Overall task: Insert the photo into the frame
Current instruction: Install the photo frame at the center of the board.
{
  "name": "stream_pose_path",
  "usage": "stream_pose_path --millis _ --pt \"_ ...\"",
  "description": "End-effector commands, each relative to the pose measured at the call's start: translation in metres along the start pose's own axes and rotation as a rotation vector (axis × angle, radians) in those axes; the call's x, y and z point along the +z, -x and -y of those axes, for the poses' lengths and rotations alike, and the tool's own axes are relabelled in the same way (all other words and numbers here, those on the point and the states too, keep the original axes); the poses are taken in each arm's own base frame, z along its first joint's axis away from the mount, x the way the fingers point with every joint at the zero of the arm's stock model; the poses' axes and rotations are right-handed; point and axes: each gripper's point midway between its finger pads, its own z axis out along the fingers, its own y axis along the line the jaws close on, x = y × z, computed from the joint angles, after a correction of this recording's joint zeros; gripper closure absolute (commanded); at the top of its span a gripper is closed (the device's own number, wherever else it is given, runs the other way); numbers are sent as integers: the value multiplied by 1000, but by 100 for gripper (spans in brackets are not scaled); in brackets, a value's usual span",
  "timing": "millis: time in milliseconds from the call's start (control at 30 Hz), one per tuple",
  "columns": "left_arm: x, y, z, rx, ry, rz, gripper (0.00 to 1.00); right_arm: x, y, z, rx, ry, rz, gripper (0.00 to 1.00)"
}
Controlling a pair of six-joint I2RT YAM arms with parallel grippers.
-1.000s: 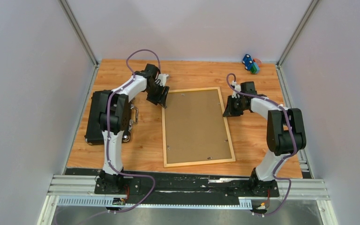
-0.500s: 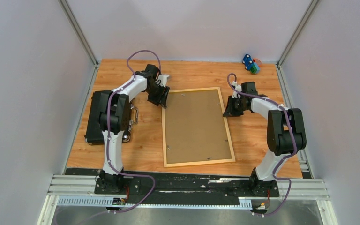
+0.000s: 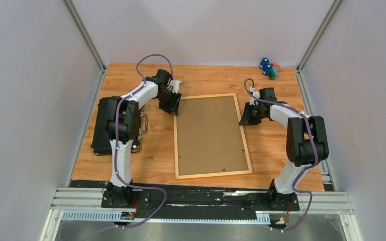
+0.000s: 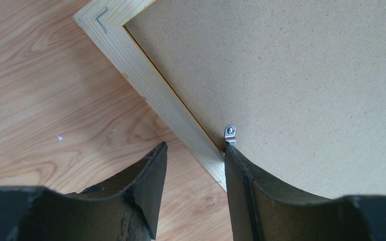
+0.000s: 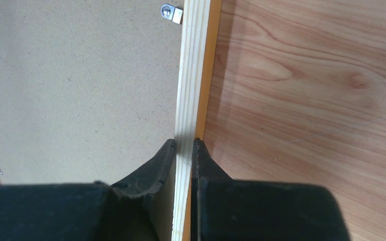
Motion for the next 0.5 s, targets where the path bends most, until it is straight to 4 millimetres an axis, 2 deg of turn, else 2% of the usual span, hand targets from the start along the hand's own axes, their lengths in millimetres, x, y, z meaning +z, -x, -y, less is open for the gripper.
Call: stream_pose_path --millis 0,467 --pt "9 -5 -2 20 32 -11 47 0 -4 -1 16 21 -17 97" --pt "14 -20 -14 47 153 -43 52 -1 -3 3 26 26 -14 96"
